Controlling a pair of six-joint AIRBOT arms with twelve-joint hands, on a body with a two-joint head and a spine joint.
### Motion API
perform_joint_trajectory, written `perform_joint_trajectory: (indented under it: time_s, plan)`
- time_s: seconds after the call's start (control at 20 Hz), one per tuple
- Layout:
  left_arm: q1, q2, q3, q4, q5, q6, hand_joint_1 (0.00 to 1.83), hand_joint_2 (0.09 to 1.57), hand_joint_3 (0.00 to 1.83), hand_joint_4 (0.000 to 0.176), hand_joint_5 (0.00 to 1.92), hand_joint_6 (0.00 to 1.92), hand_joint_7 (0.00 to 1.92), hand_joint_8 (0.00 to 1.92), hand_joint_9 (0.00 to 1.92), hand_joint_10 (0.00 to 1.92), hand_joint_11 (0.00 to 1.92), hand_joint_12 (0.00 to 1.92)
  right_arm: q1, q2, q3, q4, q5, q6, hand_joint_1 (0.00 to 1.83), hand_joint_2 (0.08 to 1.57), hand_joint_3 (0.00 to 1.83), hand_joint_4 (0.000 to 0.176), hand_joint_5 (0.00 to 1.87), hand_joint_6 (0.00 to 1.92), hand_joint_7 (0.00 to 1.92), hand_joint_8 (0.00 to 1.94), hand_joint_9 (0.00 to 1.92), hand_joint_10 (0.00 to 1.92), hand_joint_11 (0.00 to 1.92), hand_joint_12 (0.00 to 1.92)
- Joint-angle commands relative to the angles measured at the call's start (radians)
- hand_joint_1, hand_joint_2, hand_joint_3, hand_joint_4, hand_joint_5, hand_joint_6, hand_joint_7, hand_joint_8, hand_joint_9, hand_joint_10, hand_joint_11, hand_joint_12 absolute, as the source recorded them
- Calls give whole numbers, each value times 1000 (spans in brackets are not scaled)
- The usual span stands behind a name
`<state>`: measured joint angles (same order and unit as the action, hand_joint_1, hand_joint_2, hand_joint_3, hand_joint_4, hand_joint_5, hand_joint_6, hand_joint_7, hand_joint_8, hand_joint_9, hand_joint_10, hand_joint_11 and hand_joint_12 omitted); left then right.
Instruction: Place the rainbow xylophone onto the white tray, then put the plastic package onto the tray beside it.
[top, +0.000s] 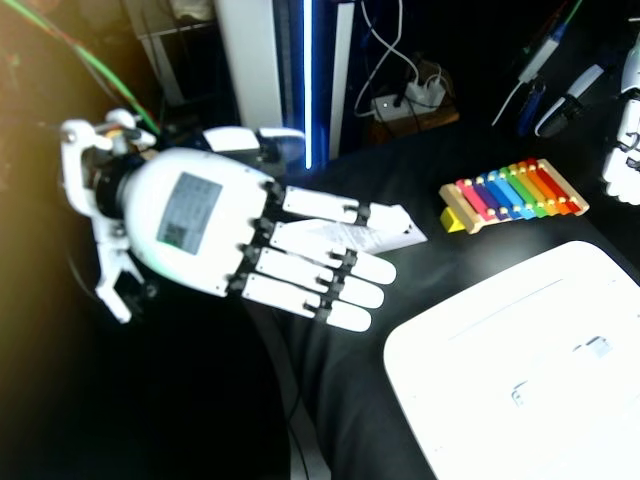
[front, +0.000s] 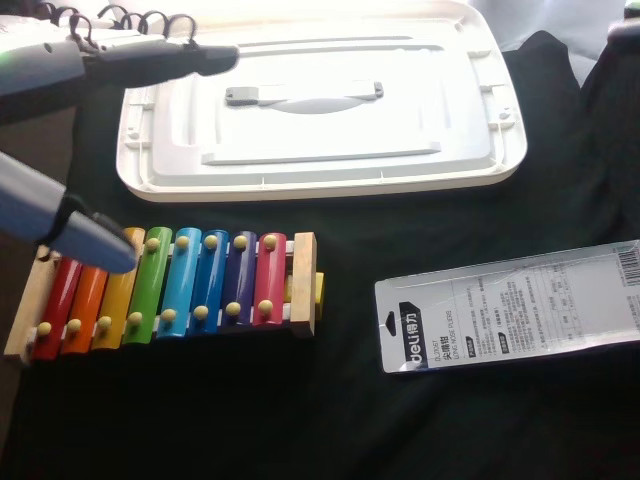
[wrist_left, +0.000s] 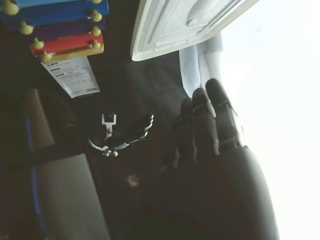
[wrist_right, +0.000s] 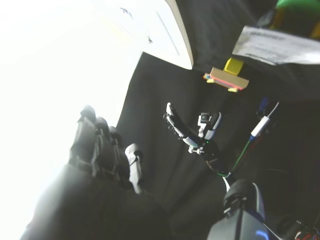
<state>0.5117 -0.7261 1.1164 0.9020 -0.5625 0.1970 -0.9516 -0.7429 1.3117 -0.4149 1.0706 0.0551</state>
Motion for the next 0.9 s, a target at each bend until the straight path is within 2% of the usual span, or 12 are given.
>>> perform_joint_trajectory:
  time_s: [0.0, 0.05, 0.1, 0.15, 0.3, 0.35, 0.4, 0.45, 0.5, 0.55, 0.65, 0.85]
  plan:
    - [-15, -6, -3, -40, -68, -5, 784, 833, 26, 176, 0, 0, 113, 4, 174, 31, 0, 902, 10, -1, 5, 64, 97, 9, 847, 611, 5, 70, 259, 2, 74, 2, 39, 13, 0, 562]
    - [-15, -10, -3, -36, -64, -5, 796, 847, 22, 176, 0, 0, 113, 2, 175, 22, 0, 876, 10, -1, 5, 64, 97, 9, 843, 625, 9, 49, 255, 0, 66, 0, 41, 11, 0, 559]
    - [-15, -11, -3, -34, -62, -5, 799, 863, 19, 176, 0, 0, 96, 2, 161, 11, 0, 821, 10, -1, 6, 64, 97, 9, 839, 625, 8, 45, 258, 1, 69, 2, 45, 11, 0, 559]
    - [-15, -11, -3, -32, -62, -5, 805, 876, 17, 176, 0, 0, 66, 3, 127, 7, 0, 732, 10, -4, 7, 64, 97, 9, 830, 612, 1, 57, 250, 0, 56, 1, 38, 6, 0, 532]
    - [-15, -15, -6, 22, -46, -46, 814, 868, 1, 176, 0, 0, 54, 1, 106, 2, 0, 642, 10, -11, 9, 62, 97, 9, 805, 626, 0, 63, 230, 4, 45, 3, 28, 1, 0, 504]
    - [-15, -20, -6, 60, -42, -85, 814, 826, 0, 151, 0, 0, 61, 2, 105, 1, 0, 717, 10, -12, 9, 62, 97, 9, 814, 644, 3, 59, 232, 2, 40, 0, 22, 0, 0, 483]
    - [-15, -25, -6, 87, -37, -108, 789, 837, 0, 149, 0, 0, 11, 0, 53, 0, 0, 677, 10, -12, 9, 62, 98, 9, 812, 641, 0, 61, 236, 3, 40, 1, 20, 0, 0, 477]
    - [-13, -31, -5, 109, -32, -127, 765, 828, 0, 171, 0, 0, 1, 0, 35, 0, 0, 668, 10, -12, 9, 62, 98, 9, 804, 646, 2, 58, 230, 0, 38, 0, 20, 0, 0, 475]
    - [-9, -44, 0, 143, -28, -160, 786, 844, 0, 175, 0, 0, 0, 0, 6, 0, 0, 319, 10, -12, 9, 62, 98, 9, 787, 655, 6, 57, 225, 0, 35, 0, 22, 1, 0, 474]
    - [-5, -56, 7, 170, -28, -192, 763, 826, 0, 83, 0, 0, 0, 0, 0, 0, 0, 197, 10, -12, 8, 62, 98, 9, 781, 662, 8, 84, 222, 0, 42, 3, 23, 1, 0, 474]
    - [12, -77, 17, 203, -28, -232, 751, 801, 0, 6, 0, 0, 0, 0, 20, 1, 0, 265, 10, -17, 9, 61, 98, 9, 798, 663, 2, 118, 200, 1, 39, 4, 2, 0, 0, 365]
    - [65, -123, 44, 214, -9, -248, 649, 732, 0, 0, 0, 0, 0, 0, 10, 4, 14, 168, 10, -23, 9, 56, 98, 9, 750, 702, 12, 92, 179, 0, 30, 0, 22, 6, 0, 389]
